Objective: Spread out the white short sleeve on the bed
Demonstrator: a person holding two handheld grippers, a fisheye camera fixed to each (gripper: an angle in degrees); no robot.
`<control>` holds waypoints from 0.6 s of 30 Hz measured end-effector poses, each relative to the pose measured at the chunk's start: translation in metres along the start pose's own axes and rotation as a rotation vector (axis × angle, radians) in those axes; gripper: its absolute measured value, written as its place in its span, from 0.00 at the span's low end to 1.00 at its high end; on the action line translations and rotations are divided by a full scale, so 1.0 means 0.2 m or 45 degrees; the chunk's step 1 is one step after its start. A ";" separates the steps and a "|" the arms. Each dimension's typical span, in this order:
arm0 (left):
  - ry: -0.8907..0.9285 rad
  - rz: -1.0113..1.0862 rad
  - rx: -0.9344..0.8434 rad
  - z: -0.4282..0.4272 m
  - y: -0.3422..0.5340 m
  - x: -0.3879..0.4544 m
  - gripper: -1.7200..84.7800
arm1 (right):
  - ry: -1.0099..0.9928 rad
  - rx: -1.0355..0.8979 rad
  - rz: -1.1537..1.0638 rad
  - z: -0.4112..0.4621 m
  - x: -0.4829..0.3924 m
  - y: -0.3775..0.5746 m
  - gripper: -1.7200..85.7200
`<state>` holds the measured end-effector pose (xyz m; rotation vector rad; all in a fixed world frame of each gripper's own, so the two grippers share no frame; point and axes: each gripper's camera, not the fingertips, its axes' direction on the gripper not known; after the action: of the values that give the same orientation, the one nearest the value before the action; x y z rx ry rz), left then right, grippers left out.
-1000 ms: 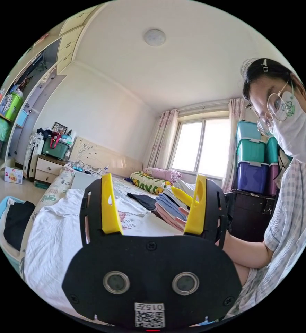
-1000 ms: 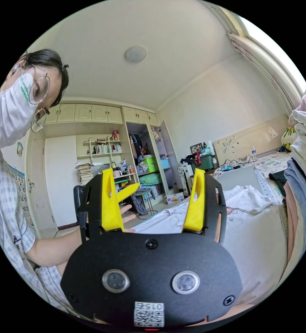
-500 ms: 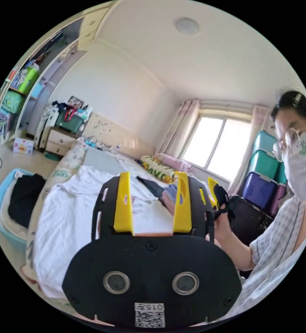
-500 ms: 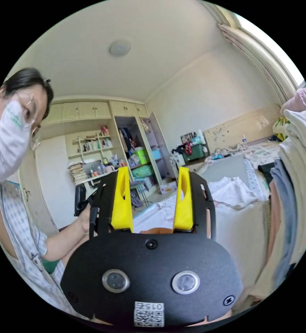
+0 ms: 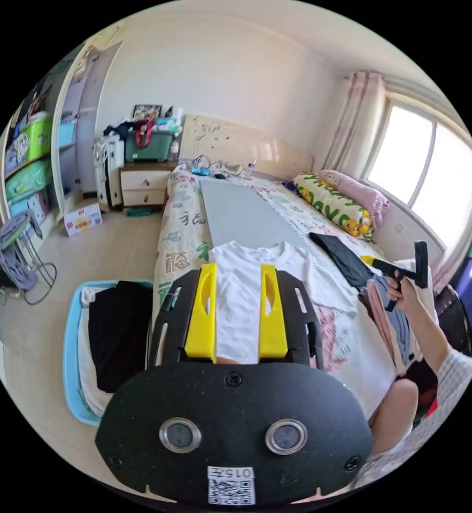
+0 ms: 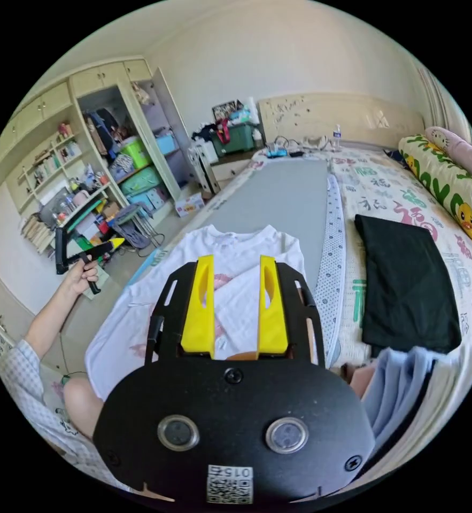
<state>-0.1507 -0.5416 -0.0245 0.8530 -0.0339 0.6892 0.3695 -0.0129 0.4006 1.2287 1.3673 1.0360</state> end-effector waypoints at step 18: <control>-0.056 -0.120 -0.311 1.32 -0.59 -0.29 0.17 | 0.345 -0.396 0.061 1.60 0.31 -0.33 0.16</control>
<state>-0.0648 -0.8126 0.0552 0.6305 -0.1147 0.5648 0.6760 0.0340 0.2815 0.9184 1.3204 1.4305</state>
